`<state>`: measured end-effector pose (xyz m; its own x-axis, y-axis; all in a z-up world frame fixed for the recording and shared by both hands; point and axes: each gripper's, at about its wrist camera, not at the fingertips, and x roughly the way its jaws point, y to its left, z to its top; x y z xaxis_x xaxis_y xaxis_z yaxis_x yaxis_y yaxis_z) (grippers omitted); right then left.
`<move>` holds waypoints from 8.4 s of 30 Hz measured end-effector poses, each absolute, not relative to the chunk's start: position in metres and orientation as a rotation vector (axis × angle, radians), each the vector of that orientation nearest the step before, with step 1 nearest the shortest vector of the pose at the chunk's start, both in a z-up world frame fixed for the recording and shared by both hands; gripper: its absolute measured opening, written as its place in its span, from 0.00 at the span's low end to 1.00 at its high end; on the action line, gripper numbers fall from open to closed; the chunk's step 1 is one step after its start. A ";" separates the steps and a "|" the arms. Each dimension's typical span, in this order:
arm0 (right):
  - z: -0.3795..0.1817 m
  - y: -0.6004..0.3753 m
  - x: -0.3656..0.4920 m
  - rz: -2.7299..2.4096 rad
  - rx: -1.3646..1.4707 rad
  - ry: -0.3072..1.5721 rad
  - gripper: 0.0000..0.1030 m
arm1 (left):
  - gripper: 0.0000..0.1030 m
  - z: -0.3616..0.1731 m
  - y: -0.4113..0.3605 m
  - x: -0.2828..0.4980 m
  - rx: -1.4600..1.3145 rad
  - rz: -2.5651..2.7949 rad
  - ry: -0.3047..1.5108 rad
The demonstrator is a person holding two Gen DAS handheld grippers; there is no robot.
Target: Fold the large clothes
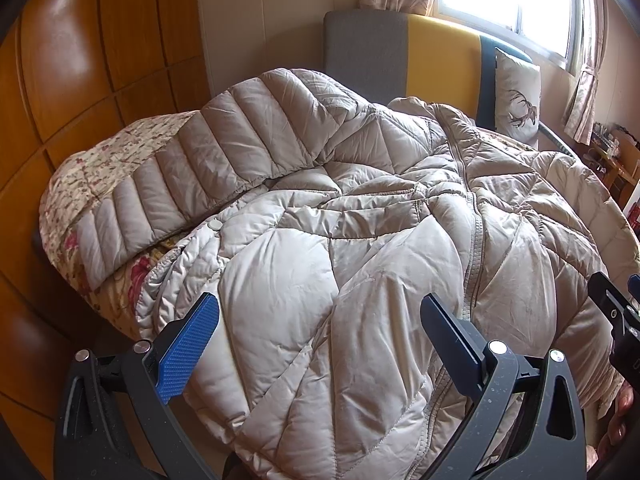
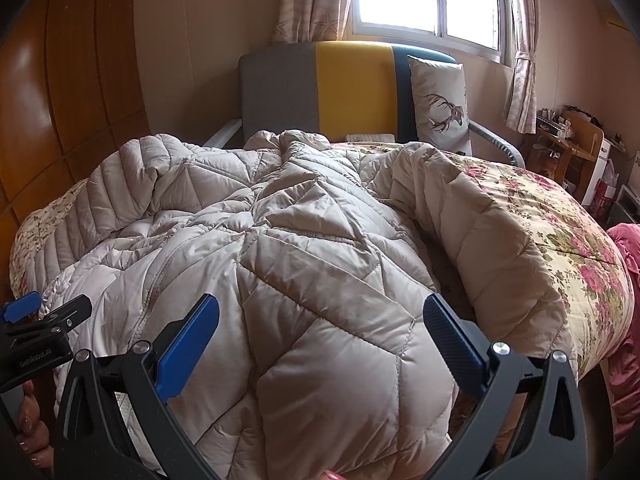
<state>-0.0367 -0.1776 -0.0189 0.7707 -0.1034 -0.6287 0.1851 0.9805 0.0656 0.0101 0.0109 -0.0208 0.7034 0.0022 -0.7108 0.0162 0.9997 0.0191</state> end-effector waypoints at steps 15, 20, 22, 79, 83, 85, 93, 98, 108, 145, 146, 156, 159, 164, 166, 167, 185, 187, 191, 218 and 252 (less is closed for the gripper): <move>-0.041 -0.194 -0.006 -0.153 0.050 0.729 0.98 | 0.97 -0.014 0.047 0.031 0.008 0.077 0.739; -0.070 -0.219 0.023 -0.093 0.115 0.804 0.98 | 0.97 -0.028 0.074 0.061 0.095 0.187 0.752; -0.082 -0.229 0.035 -0.056 0.138 0.842 0.98 | 0.97 -0.036 0.085 0.072 0.115 0.208 0.774; -0.053 -0.240 0.173 -0.070 -0.015 0.816 0.98 | 0.94 -0.072 0.216 0.124 -0.676 0.235 0.798; -0.113 -0.243 0.181 -0.080 -0.040 0.930 0.98 | 0.84 -0.096 0.248 0.118 -0.879 0.234 0.773; -0.112 -0.248 0.178 -0.080 -0.024 0.913 0.98 | 0.84 -0.098 0.257 0.118 -0.914 0.235 0.737; -0.117 -0.257 0.182 -0.075 -0.005 0.910 0.98 | 0.49 -0.101 0.295 0.142 -1.056 0.313 0.735; -0.112 -0.250 0.175 -0.077 -0.008 0.907 0.98 | 0.06 -0.107 0.324 0.153 -1.072 0.358 0.725; -0.111 -0.252 0.174 -0.068 -0.006 0.898 0.98 | 0.03 -0.053 0.384 0.207 -0.839 0.446 0.662; -0.114 -0.257 0.183 -0.053 0.051 0.903 0.98 | 0.03 -0.071 -0.166 0.233 0.604 -0.466 0.470; -0.114 -0.257 0.184 -0.052 0.053 0.904 0.98 | 0.07 -0.070 -0.166 0.232 0.604 -0.472 0.468; -0.114 -0.258 0.183 -0.055 0.053 0.896 0.98 | 0.88 -0.004 -0.110 0.187 0.388 -0.441 0.362; -0.111 -0.257 0.178 -0.066 0.043 0.881 0.98 | 0.82 0.009 -0.064 0.200 0.229 -0.312 0.373; -0.080 -0.244 0.174 -0.110 -0.056 0.830 0.98 | 0.49 0.019 0.021 0.230 -0.006 -0.007 0.417; -0.059 -0.235 0.180 -0.116 -0.085 0.776 0.98 | 0.49 0.017 0.033 0.241 -0.008 0.026 0.434; -0.049 -0.231 0.185 -0.103 -0.083 0.754 0.98 | 0.49 0.015 0.033 0.249 0.022 0.038 0.452; -0.115 -0.209 0.268 -0.195 -0.064 0.889 0.98 | 0.49 -0.103 0.016 0.359 0.410 0.165 0.693; -0.115 -0.209 0.266 -0.190 -0.050 0.885 0.98 | 0.49 -0.103 0.013 0.353 0.429 0.178 0.677; -0.114 -0.213 0.262 -0.165 -0.007 0.880 0.98 | 0.49 -0.100 0.025 0.329 0.356 0.184 0.671; -0.091 -0.406 0.043 -0.106 1.119 0.738 0.93 | 0.96 -0.088 0.024 0.253 0.035 0.005 0.728; 0.016 -0.415 0.102 -0.509 0.459 0.418 0.08 | 0.96 -0.089 0.045 0.236 -0.110 -0.066 0.667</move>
